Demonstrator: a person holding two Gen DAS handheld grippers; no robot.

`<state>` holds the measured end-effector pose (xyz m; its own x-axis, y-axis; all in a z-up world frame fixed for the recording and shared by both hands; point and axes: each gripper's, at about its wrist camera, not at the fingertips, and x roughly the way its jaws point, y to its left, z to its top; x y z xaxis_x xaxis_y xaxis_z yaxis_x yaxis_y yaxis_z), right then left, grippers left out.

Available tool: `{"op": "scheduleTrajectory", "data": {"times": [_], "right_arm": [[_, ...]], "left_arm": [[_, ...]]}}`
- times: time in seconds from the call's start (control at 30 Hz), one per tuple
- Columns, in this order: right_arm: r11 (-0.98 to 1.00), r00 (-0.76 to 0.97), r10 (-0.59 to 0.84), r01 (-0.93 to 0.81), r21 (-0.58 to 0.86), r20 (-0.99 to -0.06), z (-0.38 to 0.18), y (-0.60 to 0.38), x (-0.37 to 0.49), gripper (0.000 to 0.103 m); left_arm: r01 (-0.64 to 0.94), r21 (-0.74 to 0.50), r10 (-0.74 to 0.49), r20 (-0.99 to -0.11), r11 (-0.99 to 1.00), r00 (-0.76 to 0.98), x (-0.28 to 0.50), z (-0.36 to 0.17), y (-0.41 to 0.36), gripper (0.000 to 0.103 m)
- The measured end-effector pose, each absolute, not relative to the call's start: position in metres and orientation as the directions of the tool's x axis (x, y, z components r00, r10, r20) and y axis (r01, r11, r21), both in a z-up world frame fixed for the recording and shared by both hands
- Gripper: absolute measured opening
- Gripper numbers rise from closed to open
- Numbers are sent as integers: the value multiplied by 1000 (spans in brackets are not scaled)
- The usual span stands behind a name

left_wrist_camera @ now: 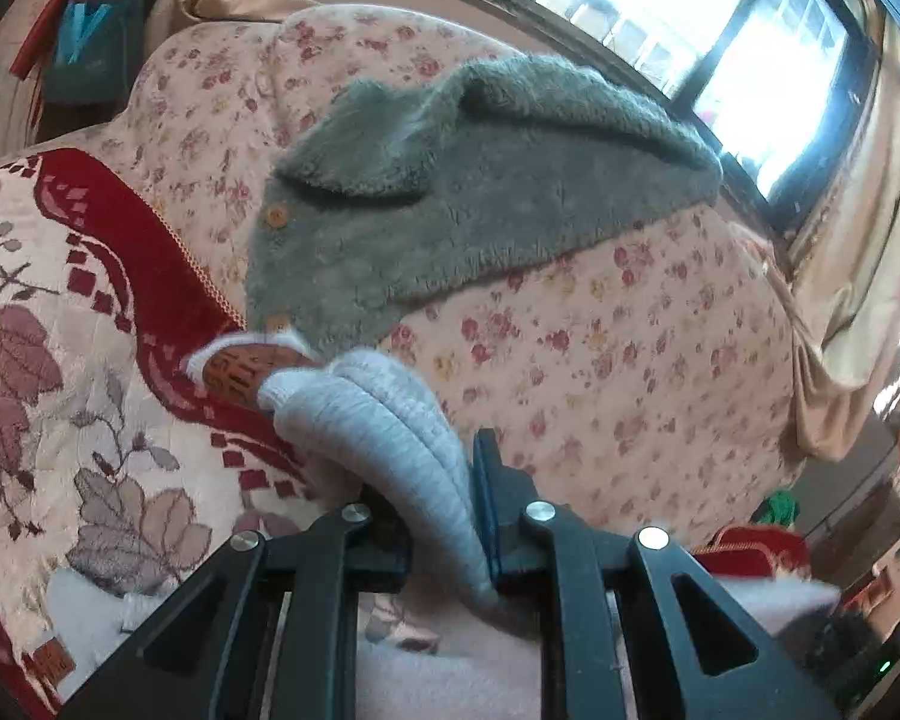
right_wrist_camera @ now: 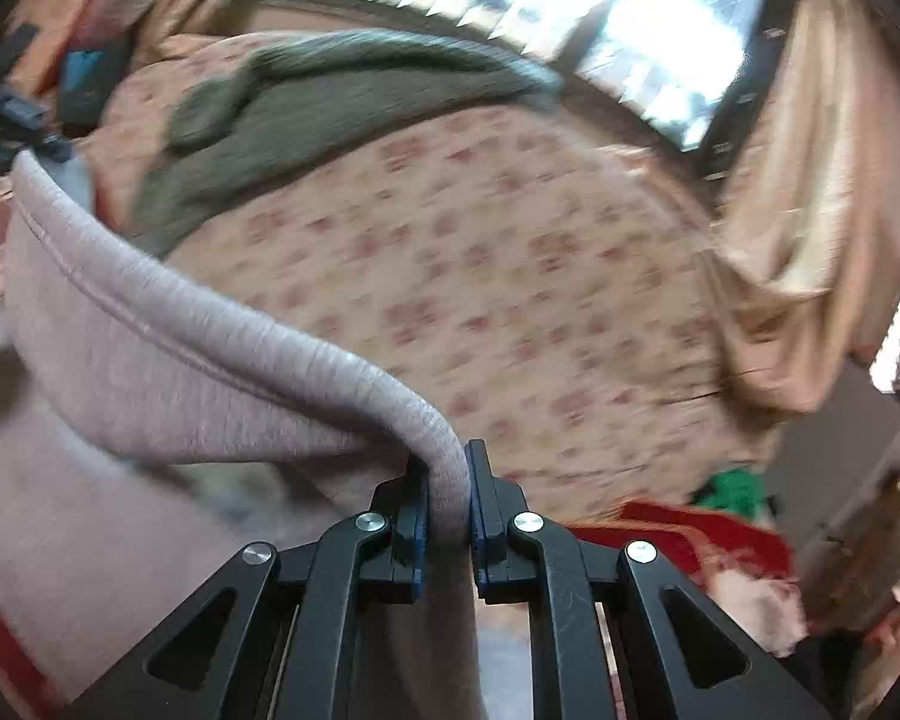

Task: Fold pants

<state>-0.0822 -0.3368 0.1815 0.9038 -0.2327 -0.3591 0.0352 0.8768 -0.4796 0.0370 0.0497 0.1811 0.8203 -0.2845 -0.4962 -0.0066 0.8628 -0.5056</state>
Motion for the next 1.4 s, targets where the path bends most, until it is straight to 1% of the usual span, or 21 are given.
{"op": "scheduleTrajectory", "data": {"times": [0.1,0.2,0.3,0.37,0.5,0.57,0.67,0.7,0.8,0.83,0.87,0.9,0.93,0.97,1.0,1.1,1.13,1.17,1.27,1.33,1.4], "right_arm": [[836,901,-204,-44,-547,-384,166,-325,-104,10],[805,865,-128,-196,-560,-485,128,-310,-137,10],[715,816,-78,-354,-603,-572,79,-285,-176,10],[667,785,-76,-419,-616,-615,50,-275,-190,10],[656,728,-80,-476,-586,-681,19,-270,-196,11],[619,726,-105,-487,-616,-680,6,-267,-196,11],[622,710,-105,-499,-603,-697,0,-267,-193,16],[623,716,-97,-498,-603,-691,-1,-268,-195,17],[671,719,-75,-476,-568,-691,1,-274,-193,19],[676,719,-62,-480,-559,-692,4,-275,-194,24],[680,717,-43,-489,-546,-696,7,-275,-197,38],[692,714,-16,-498,-523,-700,13,-279,-199,46],[711,713,12,-499,-496,-701,21,-283,-201,61],[738,707,47,-500,-453,-705,28,-289,-204,75],[772,696,92,-502,-390,-712,37,-297,-207,77],[850,687,136,-451,-272,-714,57,-327,-210,78],[877,686,133,-417,-237,-715,63,-343,-210,78],[893,686,131,-395,-214,-716,66,-354,-209,78],[965,680,89,-241,-108,-728,74,-410,-199,79],[997,672,67,-79,18,-738,77,-462,-188,79],[981,678,113,39,189,-727,78,-507,-182,79]], "left_arm": [[-52,-401,-221,-604,915,766,15,146,51,17],[-109,-308,-144,-692,945,707,-22,105,62,17],[-175,-343,-159,-753,923,638,-60,66,82,17],[-220,-347,-146,-774,912,615,-81,50,90,17],[-244,-356,-137,-772,902,620,-96,40,93,17],[-258,-350,-126,-778,901,615,-95,34,94,26],[-278,-402,-160,-772,872,615,-96,31,104,29],[-290,-412,-155,-764,864,626,-98,34,109,35],[-317,-438,-147,-750,842,645,-105,41,117,39],[-329,-435,-137,-752,838,644,-107,43,118,46],[-350,-411,-103,-758,842,644,-111,48,116,50],[-356,-394,-78,-756,848,650,-115,52,115,54],[-367,-361,-33,-750,857,661,-121,60,112,60],[-383,-323,23,-737,866,675,-126,69,108,62],[-390,-301,58,-723,870,688,-129,75,105,65],[-382,-250,134,-656,890,742,-137,102,88,66],[-369,-243,139,-638,897,758,-137,109,80,70],[-339,-240,125,-619,910,775,-136,117,69,76],[-242,-230,56,-606,943,794,-123,126,36,78],[-177,-198,19,-614,964,789,-112,125,10,78],[-123,-174,-19,-646,977,763,-98,117,-18,78]]}}
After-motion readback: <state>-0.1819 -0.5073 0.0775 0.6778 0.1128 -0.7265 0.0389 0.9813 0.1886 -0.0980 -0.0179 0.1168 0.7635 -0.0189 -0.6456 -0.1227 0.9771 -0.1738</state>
